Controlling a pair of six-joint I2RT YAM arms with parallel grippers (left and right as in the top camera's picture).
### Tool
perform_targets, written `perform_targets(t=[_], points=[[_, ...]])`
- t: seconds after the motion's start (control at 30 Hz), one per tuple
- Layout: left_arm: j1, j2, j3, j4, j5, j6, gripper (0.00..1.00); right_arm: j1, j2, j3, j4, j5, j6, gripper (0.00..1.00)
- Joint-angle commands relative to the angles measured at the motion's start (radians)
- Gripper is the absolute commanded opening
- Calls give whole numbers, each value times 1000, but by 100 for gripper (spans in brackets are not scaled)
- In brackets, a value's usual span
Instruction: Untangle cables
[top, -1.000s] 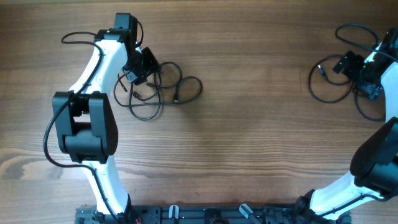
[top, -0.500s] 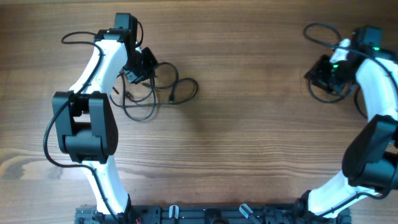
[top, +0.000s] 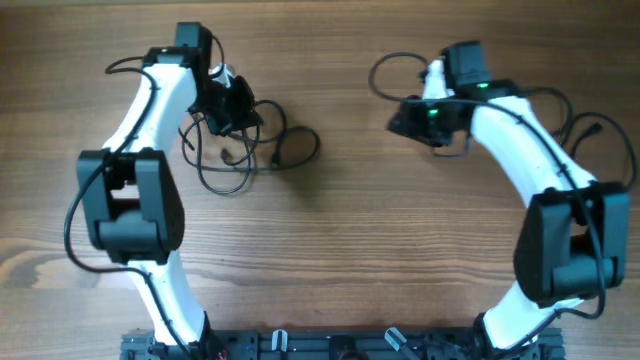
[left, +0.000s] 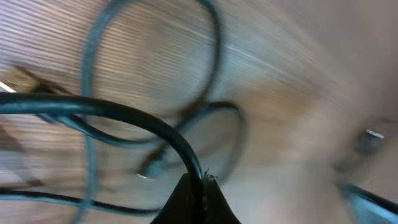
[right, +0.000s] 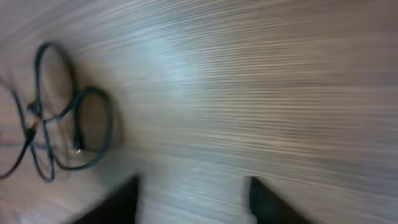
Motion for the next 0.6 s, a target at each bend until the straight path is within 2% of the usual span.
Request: perform_targets(t=[0.0,0.2,0.37,0.43,0.57], points=[[71,-161,1,-4,309,26,4,75,18,-4,40,-16,65,78],[149,-411,15,35,327,-101,4,167,19,-4,61,-17,55,95],[185,-632,19,198,284,-210,4,222,20,-4,61,-22,-23,99],[185,-704,19,255,238,-213,5,234,21,-4,63,-33,-29,100],[185,-835,19,360,200,-179,7,262,23,-4,81,-196,-238,100]])
